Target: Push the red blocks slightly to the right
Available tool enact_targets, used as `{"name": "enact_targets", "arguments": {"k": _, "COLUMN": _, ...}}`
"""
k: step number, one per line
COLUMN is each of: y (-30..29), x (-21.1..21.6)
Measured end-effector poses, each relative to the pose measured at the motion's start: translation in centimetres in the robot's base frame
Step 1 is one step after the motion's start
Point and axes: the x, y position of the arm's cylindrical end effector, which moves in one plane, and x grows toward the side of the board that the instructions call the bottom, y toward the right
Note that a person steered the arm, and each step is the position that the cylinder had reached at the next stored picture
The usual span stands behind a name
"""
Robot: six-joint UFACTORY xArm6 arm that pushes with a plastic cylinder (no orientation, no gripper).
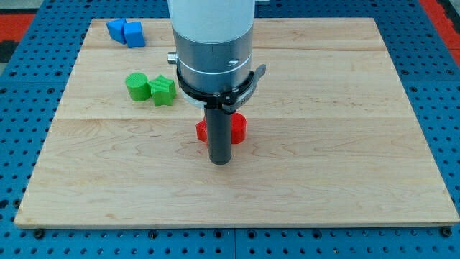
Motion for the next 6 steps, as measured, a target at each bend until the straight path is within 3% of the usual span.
{"name": "enact_targets", "arguments": {"k": 1, "y": -1.1, "x": 0.0}}
{"name": "enact_targets", "arguments": {"k": 3, "y": -11.6, "x": -3.3}}
{"name": "enact_targets", "arguments": {"k": 4, "y": -11.8, "x": -6.3}}
{"name": "enact_targets", "arguments": {"k": 5, "y": -8.4, "x": -6.8}}
{"name": "enact_targets", "arguments": {"k": 6, "y": -5.9, "x": -4.6}}
